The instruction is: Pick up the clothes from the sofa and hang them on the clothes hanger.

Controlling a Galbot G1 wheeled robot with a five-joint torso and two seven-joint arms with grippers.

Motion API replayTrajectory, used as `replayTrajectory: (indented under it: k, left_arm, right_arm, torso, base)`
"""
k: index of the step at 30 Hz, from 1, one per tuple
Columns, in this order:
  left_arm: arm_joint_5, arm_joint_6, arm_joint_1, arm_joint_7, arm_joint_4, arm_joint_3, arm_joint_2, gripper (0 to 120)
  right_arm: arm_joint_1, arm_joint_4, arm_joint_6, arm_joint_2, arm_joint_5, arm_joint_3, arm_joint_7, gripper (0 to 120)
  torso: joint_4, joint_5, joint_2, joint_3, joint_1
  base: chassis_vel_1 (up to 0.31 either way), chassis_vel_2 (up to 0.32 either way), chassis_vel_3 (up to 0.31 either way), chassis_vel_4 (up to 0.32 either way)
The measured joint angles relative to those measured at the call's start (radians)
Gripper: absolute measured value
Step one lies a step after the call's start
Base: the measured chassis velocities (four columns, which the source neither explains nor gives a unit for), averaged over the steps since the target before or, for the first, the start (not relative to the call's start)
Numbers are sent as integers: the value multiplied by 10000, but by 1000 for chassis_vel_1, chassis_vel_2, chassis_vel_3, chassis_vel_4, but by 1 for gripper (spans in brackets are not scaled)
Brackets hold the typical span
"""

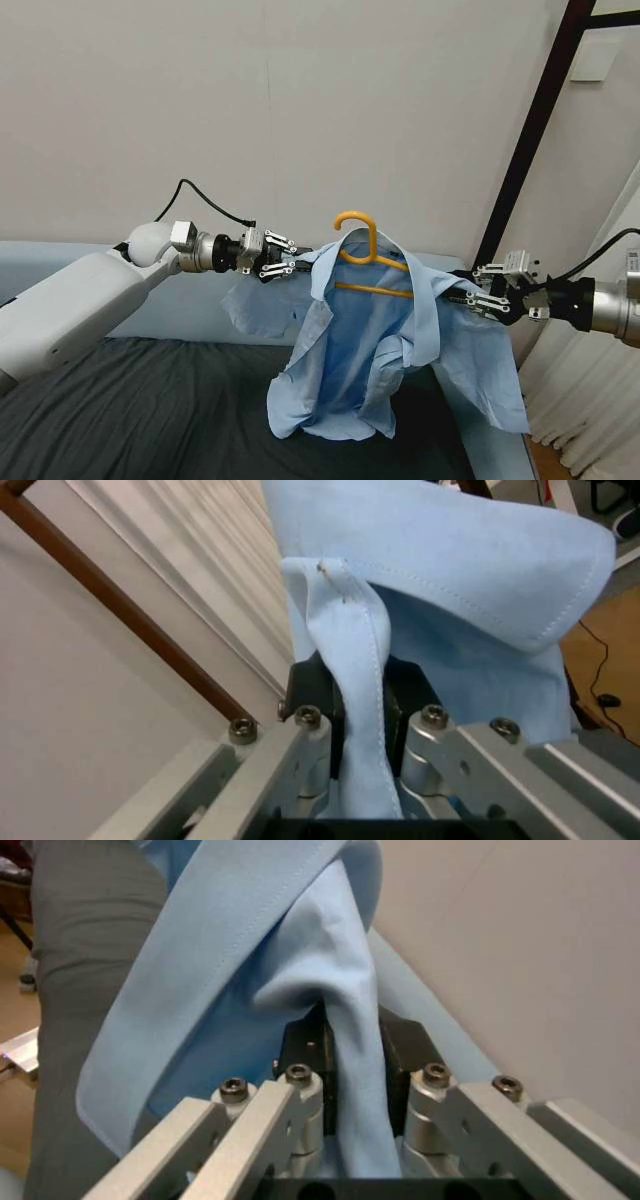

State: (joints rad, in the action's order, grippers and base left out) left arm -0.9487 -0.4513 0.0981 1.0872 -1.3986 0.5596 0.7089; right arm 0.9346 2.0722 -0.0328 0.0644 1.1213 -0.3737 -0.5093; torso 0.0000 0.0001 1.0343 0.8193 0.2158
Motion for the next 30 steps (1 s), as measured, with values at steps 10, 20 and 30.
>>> replayTrajectory:
  k: [10,20,30]
  left_arm:
    - [133,0,-24,-449,102,51,53,7]
    - [410,2,-263,-2502,142,-236,38,32]
    - [831,26,-848,-5082,-224,-963,84,68]
  right_arm:
    - [22,-24,59,-139,34,78,168,8]
    - [-96,96,-672,-145,253,-60,1798,8]
    - [-189,462,-1107,-815,651,-65,3760,8]
  torso:
    - [0,1,-1,0,0]
    - [0,0,0,1,0]
    - [-2,0,0,0,0]
  base:
    - [0,0,0,0]
    - [0,0,0,0]
    - [0,0,0,0]
